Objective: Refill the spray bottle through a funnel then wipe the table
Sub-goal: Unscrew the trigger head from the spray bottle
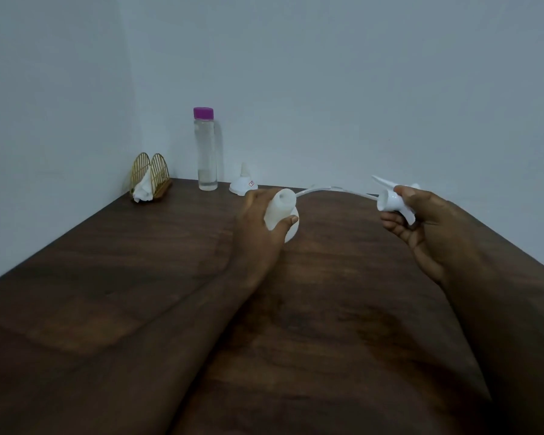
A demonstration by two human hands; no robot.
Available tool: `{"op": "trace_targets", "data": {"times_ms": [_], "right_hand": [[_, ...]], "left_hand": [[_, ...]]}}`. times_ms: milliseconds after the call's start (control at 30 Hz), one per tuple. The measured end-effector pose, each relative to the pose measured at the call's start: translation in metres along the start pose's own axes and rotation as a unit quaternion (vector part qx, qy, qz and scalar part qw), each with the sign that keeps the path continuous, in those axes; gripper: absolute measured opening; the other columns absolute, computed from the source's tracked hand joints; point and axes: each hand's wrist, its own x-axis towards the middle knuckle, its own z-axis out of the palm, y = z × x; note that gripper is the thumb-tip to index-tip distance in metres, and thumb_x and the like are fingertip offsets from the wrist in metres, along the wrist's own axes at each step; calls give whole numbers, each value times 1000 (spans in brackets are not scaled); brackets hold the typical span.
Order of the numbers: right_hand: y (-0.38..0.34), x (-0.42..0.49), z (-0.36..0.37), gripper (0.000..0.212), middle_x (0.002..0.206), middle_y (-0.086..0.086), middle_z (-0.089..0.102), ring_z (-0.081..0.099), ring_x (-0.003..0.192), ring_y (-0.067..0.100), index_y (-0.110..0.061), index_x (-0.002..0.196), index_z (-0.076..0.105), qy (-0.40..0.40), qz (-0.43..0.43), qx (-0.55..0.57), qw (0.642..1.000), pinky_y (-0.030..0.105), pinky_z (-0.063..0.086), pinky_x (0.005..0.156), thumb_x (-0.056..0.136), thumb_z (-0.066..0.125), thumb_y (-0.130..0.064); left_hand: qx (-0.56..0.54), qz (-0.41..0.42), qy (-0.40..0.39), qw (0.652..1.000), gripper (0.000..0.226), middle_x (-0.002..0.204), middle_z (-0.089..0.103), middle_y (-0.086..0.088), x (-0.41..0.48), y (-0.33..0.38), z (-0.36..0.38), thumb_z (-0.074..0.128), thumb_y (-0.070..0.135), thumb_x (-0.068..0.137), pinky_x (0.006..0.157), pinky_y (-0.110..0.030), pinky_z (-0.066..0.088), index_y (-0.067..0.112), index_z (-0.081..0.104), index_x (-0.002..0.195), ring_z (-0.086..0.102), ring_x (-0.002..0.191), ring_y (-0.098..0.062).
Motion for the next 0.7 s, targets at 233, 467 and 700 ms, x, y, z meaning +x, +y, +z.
{"op": "trace_targets", "data": {"times_ms": [233, 467, 700], "right_hand": [[1, -5, -6, 13, 84, 9, 69, 67, 62, 13, -9, 102, 66, -20, -15, 12, 1000, 24, 59, 67, 99, 55, -15], [0, -4, -12, 17, 84, 8, 70, 67, 64, 13, -6, 107, 65, -33, -1, 17, 999, 26, 60, 70, 99, 53, -15], [0, -3, -13, 20, 82, 9, 71, 68, 65, 16, -2, 110, 64, -22, 20, 35, 999, 27, 61, 72, 97, 56, -16]], "left_hand": [[-5, -5, 5, 1000, 49, 116, 50, 17, 3, -9, 4, 78, 16, 76, 86, -7, 35, 22, 60, 120, 46, 103, 2], [6, -6, 17, 1000, 51, 127, 57, 6, 4, -15, 5, 77, 13, 77, 96, -18, 38, 21, 59, 123, 47, 109, -1], [19, 8, 36, 999, 49, 116, 49, 19, 6, -16, 4, 76, 6, 75, 84, 6, 25, 20, 61, 119, 40, 103, 11]]}}
